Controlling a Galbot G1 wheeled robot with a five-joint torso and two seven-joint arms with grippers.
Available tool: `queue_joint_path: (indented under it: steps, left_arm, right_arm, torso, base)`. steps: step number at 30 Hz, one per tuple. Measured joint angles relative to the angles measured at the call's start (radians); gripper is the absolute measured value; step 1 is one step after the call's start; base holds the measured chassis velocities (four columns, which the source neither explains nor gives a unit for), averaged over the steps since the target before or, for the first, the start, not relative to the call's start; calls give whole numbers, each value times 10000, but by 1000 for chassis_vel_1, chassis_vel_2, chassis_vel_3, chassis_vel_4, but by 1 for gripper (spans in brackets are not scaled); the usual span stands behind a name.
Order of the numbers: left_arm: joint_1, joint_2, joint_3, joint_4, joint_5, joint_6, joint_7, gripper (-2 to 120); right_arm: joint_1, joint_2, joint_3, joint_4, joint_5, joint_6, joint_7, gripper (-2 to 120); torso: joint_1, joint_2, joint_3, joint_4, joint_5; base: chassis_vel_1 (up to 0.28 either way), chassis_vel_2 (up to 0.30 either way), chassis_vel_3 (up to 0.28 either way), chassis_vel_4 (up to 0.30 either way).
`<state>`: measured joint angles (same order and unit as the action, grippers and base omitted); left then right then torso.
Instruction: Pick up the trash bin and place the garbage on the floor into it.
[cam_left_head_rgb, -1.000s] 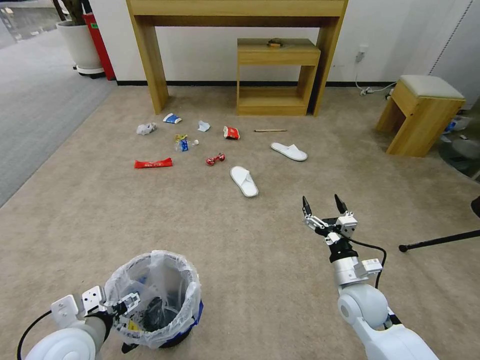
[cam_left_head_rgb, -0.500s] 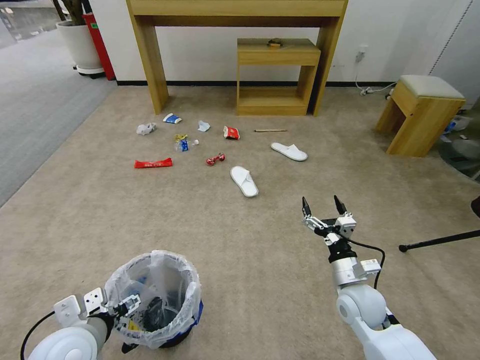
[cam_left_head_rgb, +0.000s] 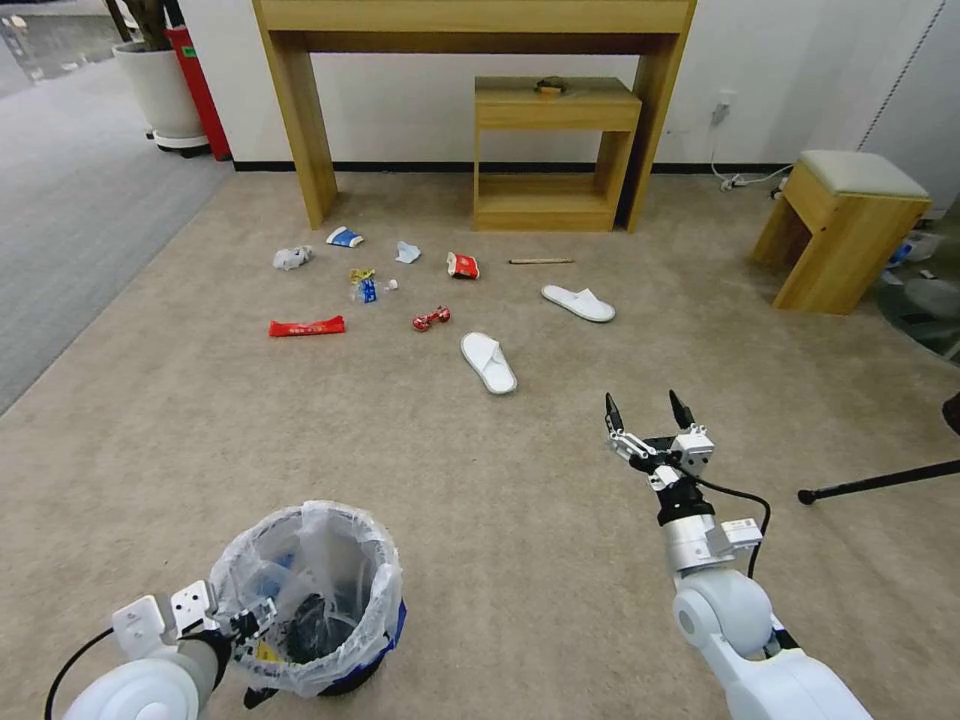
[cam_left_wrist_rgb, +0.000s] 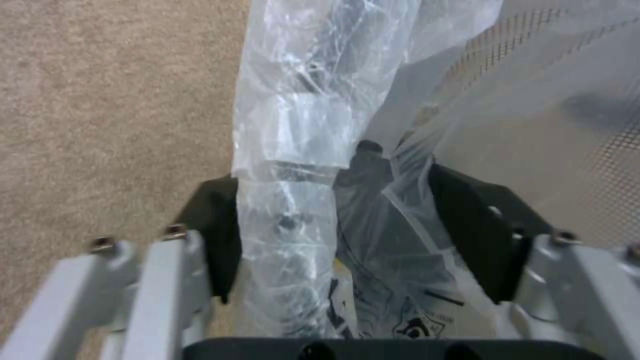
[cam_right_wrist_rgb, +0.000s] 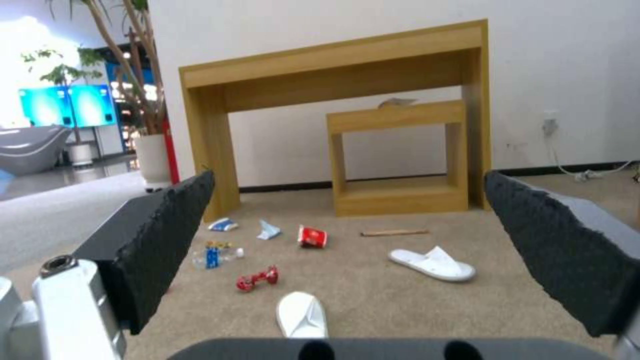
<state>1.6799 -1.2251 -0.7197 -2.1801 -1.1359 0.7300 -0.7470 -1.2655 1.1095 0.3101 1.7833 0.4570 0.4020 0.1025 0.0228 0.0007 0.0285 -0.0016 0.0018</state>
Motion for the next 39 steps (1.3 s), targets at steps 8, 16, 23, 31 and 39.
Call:
queue_joint_path:
  steps: [8,16,23,31,39]
  left_arm:
    - [-74,-25,93,157,259,-11,232,31]
    - [35,12,-15,178,321,-12,482,3]
    - [166,-10,-93,173,587,5,801,0]
    - [322,-149,-420,-256,581,139,927,0]
    - [386,-254,-837,-1048,692,117,1120,0]
  right_arm:
    - [-10,25,22,-112,-1,69,-23,100]
    - [34,105,-15,-120,-12,73,-30,100]
    - [-11,94,-31,-130,-23,83,-44,100]
    - [-14,-77,-159,-60,130,-12,41,100]
    - [-36,-257,-335,118,158,-336,452,100]
  torso:
    - [-1,3,-1,0,-3]
    - [0,0,3,-4,-19]
    - [1,-1,3,-6,-18]
    - [3,-5,8,-7,-35]
    - [3,-5,5,-6,-17]
  base:
    - [0,0,0,0]
    - [0,0,0,0]
    - [0,0,0,0]
    - [0,0,0,0]
    - [0,0,0,0]
